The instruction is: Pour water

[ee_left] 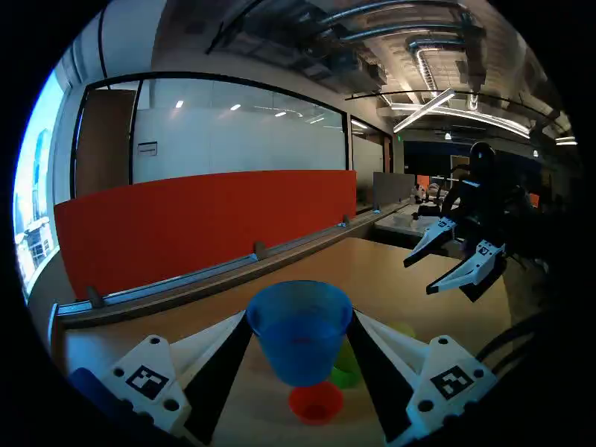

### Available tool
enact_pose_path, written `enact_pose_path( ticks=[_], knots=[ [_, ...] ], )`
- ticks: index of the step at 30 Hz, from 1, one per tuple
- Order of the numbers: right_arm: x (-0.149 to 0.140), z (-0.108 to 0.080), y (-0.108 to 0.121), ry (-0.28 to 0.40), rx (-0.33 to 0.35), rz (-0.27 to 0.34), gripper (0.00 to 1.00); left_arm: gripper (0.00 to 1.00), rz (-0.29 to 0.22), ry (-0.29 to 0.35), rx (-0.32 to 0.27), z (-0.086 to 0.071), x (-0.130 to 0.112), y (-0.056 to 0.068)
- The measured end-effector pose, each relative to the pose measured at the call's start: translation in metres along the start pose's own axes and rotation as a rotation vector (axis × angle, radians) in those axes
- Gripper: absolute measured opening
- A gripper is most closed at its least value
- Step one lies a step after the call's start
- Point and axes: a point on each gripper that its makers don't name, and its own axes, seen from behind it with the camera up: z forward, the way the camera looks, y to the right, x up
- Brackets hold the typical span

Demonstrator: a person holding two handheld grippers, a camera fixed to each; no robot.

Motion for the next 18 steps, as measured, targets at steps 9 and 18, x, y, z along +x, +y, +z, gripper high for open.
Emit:
enact_pose_path(
  ticks=[9, 18],
  knots=[
    [-0.004, 0.02, -0.006, -0.013, 0.033, 0.007, 1.0, 0.86, 0.001, 0.024, -0.001, -0.007, 0.005, 0.002],
    [-0.011, 0.04, -0.011, -0.036, 0.064, 0.01, 1.0, 0.86, 0.026, 0.028, 0.019, -0.015, 0.003, 0.0]
  ],
)
